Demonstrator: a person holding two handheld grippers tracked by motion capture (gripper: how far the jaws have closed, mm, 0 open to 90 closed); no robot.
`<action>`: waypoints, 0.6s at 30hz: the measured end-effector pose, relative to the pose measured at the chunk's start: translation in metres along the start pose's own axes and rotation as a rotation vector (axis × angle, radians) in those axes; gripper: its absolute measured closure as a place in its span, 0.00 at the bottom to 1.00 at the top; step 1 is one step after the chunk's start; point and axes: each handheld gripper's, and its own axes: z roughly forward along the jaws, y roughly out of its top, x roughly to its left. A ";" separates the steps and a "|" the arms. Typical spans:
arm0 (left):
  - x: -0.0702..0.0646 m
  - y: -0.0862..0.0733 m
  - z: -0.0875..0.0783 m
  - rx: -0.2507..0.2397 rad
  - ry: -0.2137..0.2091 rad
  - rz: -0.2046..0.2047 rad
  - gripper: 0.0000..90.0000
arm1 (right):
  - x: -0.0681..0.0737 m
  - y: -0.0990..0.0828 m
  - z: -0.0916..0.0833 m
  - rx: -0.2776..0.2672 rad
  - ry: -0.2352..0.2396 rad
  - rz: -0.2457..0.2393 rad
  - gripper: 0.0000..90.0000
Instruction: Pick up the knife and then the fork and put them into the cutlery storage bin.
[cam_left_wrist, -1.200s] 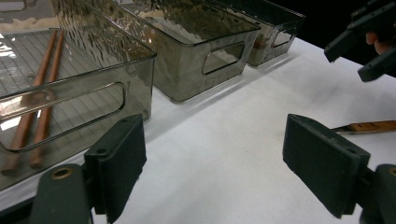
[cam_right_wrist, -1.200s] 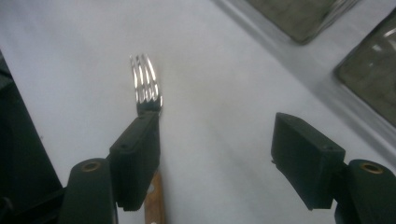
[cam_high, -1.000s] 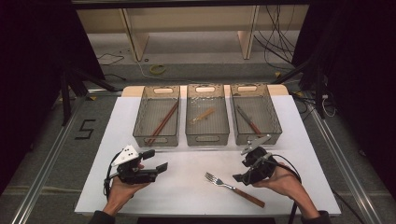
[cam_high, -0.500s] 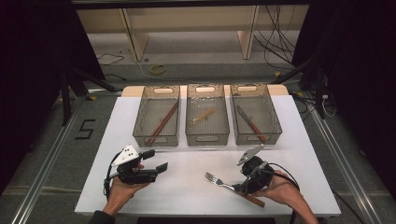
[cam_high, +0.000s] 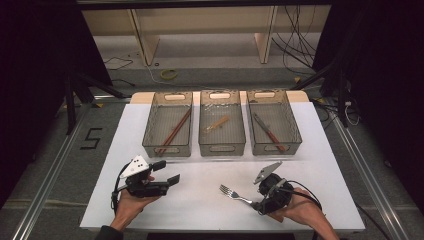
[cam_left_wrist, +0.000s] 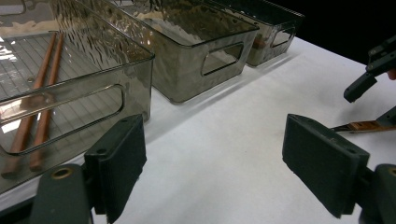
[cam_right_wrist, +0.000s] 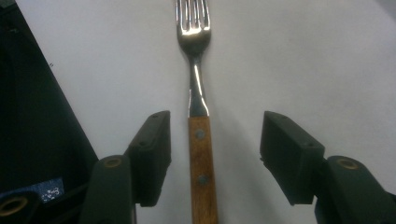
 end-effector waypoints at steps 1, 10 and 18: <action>0.000 0.000 0.000 0.001 0.002 0.000 0.23 | 0.001 0.000 0.000 0.004 0.000 -0.002 0.52; 0.000 0.000 0.000 0.001 0.001 0.001 0.23 | 0.003 -0.004 0.006 0.029 0.009 -0.020 0.62; 0.000 0.000 0.000 0.002 0.001 0.003 0.23 | 0.006 -0.005 0.011 0.046 -0.005 -0.051 0.72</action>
